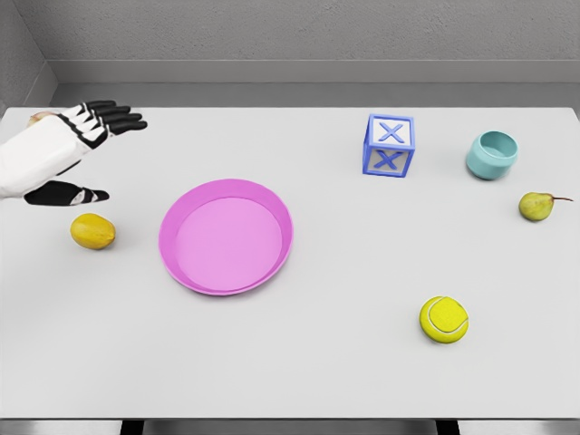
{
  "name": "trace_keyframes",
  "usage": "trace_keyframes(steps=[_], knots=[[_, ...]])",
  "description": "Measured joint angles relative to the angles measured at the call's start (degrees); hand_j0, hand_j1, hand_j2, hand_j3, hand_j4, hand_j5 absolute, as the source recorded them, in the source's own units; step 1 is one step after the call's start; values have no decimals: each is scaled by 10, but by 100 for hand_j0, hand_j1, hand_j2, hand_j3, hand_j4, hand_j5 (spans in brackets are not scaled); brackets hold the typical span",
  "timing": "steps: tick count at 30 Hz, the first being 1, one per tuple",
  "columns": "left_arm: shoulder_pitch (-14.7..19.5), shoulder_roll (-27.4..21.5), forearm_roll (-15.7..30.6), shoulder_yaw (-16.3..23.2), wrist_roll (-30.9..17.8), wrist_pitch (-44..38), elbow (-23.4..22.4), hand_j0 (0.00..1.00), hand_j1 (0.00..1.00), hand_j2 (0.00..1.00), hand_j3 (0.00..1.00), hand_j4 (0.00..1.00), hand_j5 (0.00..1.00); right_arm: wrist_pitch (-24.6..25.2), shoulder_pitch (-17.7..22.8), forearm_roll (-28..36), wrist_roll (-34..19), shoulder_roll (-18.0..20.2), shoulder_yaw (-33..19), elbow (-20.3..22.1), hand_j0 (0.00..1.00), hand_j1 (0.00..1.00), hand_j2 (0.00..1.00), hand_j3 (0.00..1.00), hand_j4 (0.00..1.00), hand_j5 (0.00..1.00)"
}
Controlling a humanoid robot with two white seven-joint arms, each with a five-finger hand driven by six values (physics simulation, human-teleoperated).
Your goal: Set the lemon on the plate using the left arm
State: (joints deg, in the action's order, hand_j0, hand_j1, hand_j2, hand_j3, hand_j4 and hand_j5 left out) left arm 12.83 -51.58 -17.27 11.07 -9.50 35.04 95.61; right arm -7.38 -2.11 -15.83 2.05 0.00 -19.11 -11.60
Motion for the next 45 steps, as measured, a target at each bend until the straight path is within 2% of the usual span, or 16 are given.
trace_keyframes(steps=[4, 9, 10, 13, 14, 17, 18, 20, 27, 29, 30, 32, 33, 35, 37, 45], knots=[[1, -1, -2, 0, -3, 0, 0, 100, 100, 100, 100, 100, 100, 0, 0, 2, 0, 0, 0, 0, 100, 100, 100, 100, 100, 100], [-1, -71, -3, -1, -45, 0, -1, 100, 100, 100, 100, 100, 100, 0, 0, 2, 0, 0, 0, 0, 100, 100, 100, 100, 100, 100], [-19, -77, -14, -1, -53, 0, -1, 100, 100, 100, 100, 100, 100, 0, 0, 2, 0, 0, 0, 0, 100, 100, 100, 100, 100, 100], [-22, -86, -44, -1, -67, 0, -2, 100, 100, 100, 100, 100, 100, 0, 0, 2, 0, 0, 0, 0, 100, 100, 100, 100, 100, 100], [-31, -88, -49, 0, -68, 0, -2, 100, 100, 100, 100, 100, 100, 0, 0, 2, 0, 0, 0, 0, 100, 100, 100, 100, 100, 100], [-114, -91, -69, 1, -72, 0, -6, 100, 100, 100, 100, 100, 100, 0, 0, 2, 0, 0, 0, 0, 100, 100, 100, 100, 100, 100], [-125, -90, -83, 2, -73, 1, -11, 100, 100, 100, 100, 100, 100, 0, 0, 2, 0, 0, 0, 0, 100, 100, 100, 100, 100, 100], [-126, -89, -99, 2, -74, 1, -29, 100, 100, 100, 100, 100, 100, 0, 0, 2, 0, 0, 0, 0, 100, 100, 100, 100, 100, 100], [-113, -93, -82, 2, -77, 0, -48, 100, 100, 100, 100, 100, 100, 0, 0, 2, 0, 0, 0, 0, 100, 100, 100, 100, 100, 100], [-97, -93, -79, 4, -86, 0, -48, 100, 100, 100, 100, 100, 100, 0, 0, 2, 0, 0, 0, 0, 100, 100, 100, 100, 100, 100], [-69, -92, -78, 12, -90, 0, -48, 100, 100, 100, 100, 100, 100, 0, 0, 2, 0, 0, 0, 0, 100, 100, 100, 100, 100, 100], [4, -86, -76, 53, -94, -1, -54, 100, 100, 100, 100, 100, 100, 0, 0, 2, 0, 0, 0, 0, 100, 100, 100, 100, 100, 100], [18, -81, -77, 78, -96, 0, -60, 100, 100, 100, 100, 100, 100, 0, 0, 2, 0, 0, 0, 0, 100, 100, 100, 100, 100, 100], [19, -70, -79, 112, -98, 0, -71, 100, 100, 100, 100, 100, 100, 0, 0, 2, 0, 0, 0, 0, 100, 100, 100, 100, 100, 100], [19, -64, -81, 131, -99, 0, -77, 100, 100, 100, 100, 100, 100, 0, 0, 2, 0, 0, 0, 0, 100, 100, 100, 100, 100, 100], [37, -53, -83, 147, -100, 0, -125, 100, 100, 100, 100, 100, 100, 0, 0, 2, 0, 0, 0, 0, 100, 100, 100, 100, 100, 100]])
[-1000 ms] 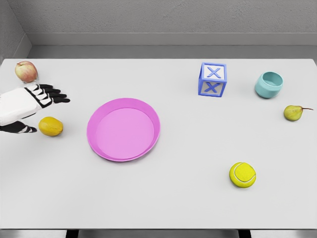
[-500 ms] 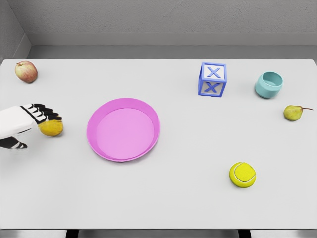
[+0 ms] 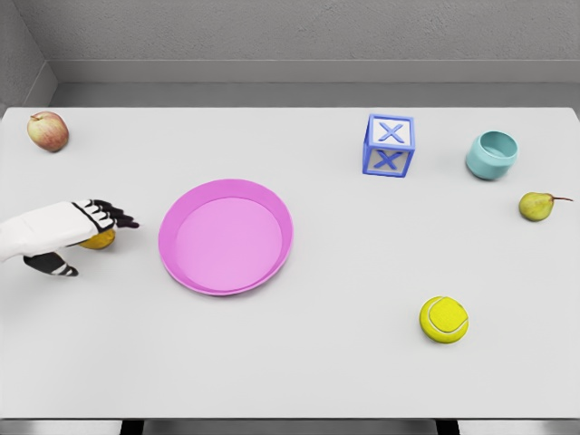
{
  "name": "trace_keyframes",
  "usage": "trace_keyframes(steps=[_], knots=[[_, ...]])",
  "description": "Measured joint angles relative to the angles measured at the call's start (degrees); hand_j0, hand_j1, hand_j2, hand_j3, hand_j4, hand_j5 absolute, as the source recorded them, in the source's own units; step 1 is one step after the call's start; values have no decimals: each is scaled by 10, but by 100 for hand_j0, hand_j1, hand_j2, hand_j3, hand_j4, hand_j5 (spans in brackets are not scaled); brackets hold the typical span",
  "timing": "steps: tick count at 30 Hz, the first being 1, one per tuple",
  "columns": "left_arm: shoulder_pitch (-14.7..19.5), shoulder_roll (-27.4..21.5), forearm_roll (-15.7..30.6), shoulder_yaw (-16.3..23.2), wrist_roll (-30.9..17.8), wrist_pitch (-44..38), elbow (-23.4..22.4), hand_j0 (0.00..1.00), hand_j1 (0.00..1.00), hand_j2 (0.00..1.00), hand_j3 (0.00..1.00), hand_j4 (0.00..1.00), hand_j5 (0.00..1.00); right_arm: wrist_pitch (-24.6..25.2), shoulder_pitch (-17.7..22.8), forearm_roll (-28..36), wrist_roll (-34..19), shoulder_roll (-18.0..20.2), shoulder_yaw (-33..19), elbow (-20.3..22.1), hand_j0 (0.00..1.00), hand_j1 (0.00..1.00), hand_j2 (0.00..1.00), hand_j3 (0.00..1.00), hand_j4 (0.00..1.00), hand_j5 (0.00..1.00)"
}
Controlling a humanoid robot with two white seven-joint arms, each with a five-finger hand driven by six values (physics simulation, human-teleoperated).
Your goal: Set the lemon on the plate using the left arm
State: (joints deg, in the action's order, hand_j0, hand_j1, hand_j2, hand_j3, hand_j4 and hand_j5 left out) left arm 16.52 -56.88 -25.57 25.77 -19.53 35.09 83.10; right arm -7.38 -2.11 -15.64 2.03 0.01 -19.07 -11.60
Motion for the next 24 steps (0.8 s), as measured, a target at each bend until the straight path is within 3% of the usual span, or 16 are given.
trace_keyframes(steps=[8, 20, 22, 24], knots=[[24, 21, 4, -1, 0, 0, -29, 100, 100, 100, 100, 100, 100, 0, 0, 0, 0, 0, 0, 0, 100, 100, 100, 100, 100, 100], [24, 32, -1, 2, 0, 0, -55, 100, 100, 100, 100, 100, 100, 0, 0, 0, 0, 0, 0, 0, 100, 100, 100, 100, 100, 100], [25, 32, -3, 2, 0, 0, -59, 87, 87, 87, 87, 87, 87, 0, 0, 0, 0, 0, 0, 0, 100, 100, 100, 100, 100, 100], [26, 32, -5, 2, -1, 0, -60, 82, 82, 82, 82, 82, 82, 0, 0, 0, 0, 0, 0, 0, 100, 100, 100, 100, 100, 100]])
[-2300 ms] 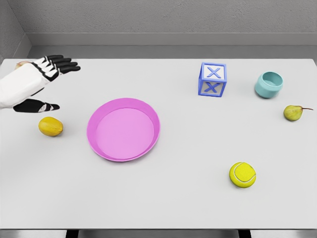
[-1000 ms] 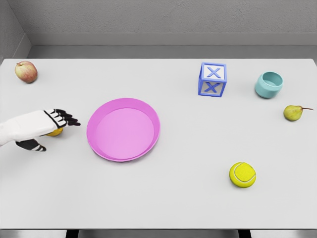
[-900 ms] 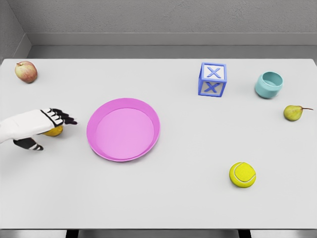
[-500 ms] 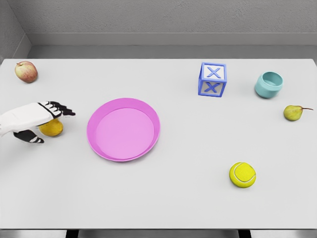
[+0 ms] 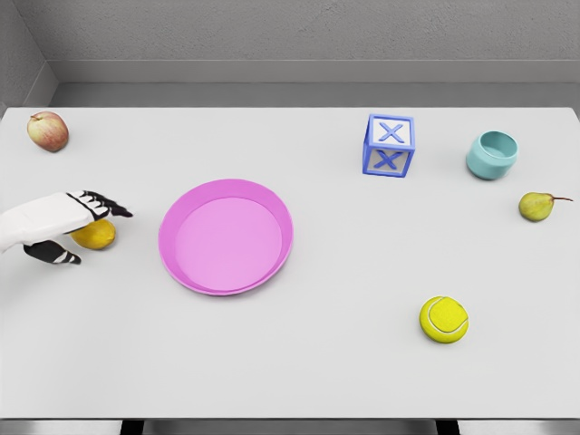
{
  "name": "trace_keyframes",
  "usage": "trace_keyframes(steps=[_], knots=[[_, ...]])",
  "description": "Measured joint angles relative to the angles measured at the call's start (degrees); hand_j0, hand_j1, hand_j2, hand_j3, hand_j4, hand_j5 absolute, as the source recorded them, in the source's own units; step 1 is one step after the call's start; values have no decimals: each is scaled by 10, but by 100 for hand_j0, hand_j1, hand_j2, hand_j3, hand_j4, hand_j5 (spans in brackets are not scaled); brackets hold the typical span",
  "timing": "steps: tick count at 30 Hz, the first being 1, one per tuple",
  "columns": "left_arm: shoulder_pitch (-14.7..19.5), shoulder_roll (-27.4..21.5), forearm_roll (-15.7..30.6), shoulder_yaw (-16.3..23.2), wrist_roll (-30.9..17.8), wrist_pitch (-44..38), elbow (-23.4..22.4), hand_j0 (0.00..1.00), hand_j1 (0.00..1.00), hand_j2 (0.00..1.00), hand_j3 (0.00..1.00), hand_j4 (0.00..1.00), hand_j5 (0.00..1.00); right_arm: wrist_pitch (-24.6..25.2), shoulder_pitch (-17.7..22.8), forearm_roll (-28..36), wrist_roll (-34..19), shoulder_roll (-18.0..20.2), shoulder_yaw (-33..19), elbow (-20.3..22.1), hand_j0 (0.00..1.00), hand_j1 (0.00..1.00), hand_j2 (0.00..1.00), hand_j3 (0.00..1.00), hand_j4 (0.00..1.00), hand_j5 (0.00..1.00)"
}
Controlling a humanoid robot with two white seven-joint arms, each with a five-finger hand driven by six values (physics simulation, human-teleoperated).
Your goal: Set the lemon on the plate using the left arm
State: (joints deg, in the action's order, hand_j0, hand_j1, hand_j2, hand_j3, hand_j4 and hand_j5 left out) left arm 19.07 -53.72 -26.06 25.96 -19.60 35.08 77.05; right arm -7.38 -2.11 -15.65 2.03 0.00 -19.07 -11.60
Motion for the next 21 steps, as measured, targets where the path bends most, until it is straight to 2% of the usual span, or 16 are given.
trace_keyframes(steps=[5, 13, 15, 21], knots=[[2, -1, -7, 0, 0, 0, -1, 68, 68, 68, 68, 68, 68, 0, 0, 0, 0, 0, 0, 0, 100, 100, 100, 100, 100, 100], [2, -1, -8, 6, 0, -1, 2, 58, 58, 58, 58, 58, 58, 0, 0, 0, 0, 0, 0, 0, 100, 100, 100, 100, 100, 100], [2, -1, -8, 9, 1, -1, 3, 52, 52, 52, 52, 52, 52, 0, 0, 0, 0, 0, 0, 0, 100, 100, 100, 100, 100, 100], [3, -2, -5, 10, 0, -1, 5, 52, 52, 52, 52, 52, 52, 0, 0, 0, 0, 0, 0, 0, 100, 100, 100, 100, 100, 100]])
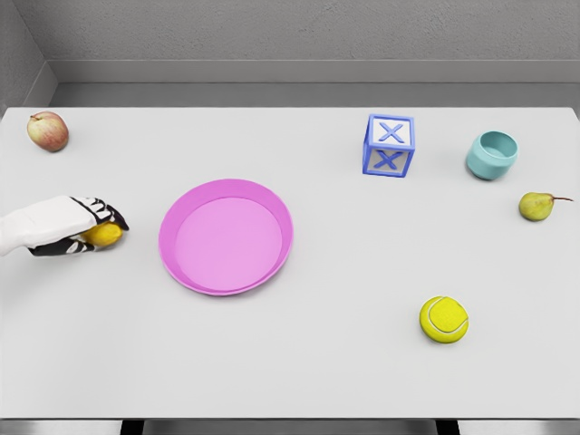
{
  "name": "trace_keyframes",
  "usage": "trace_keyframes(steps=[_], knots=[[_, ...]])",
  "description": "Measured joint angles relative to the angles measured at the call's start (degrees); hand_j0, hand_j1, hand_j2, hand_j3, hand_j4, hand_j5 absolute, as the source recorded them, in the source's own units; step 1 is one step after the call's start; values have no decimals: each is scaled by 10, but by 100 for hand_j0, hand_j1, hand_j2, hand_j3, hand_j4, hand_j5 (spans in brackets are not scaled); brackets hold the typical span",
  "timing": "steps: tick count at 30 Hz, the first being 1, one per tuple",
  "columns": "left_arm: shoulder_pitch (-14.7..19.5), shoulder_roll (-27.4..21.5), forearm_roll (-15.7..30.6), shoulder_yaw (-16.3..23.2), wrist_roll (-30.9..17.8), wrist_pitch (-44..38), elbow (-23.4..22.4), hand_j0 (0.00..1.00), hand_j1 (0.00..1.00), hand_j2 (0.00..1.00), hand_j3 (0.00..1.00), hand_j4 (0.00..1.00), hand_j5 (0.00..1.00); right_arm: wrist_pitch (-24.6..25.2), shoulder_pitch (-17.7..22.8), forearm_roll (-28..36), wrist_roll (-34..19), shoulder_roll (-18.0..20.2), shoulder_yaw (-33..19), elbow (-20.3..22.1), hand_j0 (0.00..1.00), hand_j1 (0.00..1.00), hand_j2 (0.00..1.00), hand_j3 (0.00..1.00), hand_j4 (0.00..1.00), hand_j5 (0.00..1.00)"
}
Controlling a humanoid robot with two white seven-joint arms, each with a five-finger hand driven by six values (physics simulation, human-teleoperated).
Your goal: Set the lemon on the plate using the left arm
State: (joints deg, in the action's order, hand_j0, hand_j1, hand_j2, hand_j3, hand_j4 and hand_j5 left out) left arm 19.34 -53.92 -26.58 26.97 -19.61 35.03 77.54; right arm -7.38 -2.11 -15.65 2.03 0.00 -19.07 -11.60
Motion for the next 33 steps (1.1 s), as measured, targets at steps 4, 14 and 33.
trace_keyframes(steps=[4, 14, 33], knots=[[20, -2, 8, -5, 1, 0, 0, 52, 52, 52, 52, 52, 52, 0, 0, 0, 0, 0, 0, 0, 100, 100, 100, 100, 100, 100], [23, 11, 18, -15, 0, 0, 60, 52, 52, 52, 52, 52, 52, 0, 0, 0, 0, 0, 0, 0, 100, 100, 100, 100, 100, 100], [25, 88, -9, -5, -16, 1, 160, 53, 53, 53, 53, 53, 53, 0, 0, 0, 0, 0, 0, 0, 100, 100, 100, 100, 100, 100]])
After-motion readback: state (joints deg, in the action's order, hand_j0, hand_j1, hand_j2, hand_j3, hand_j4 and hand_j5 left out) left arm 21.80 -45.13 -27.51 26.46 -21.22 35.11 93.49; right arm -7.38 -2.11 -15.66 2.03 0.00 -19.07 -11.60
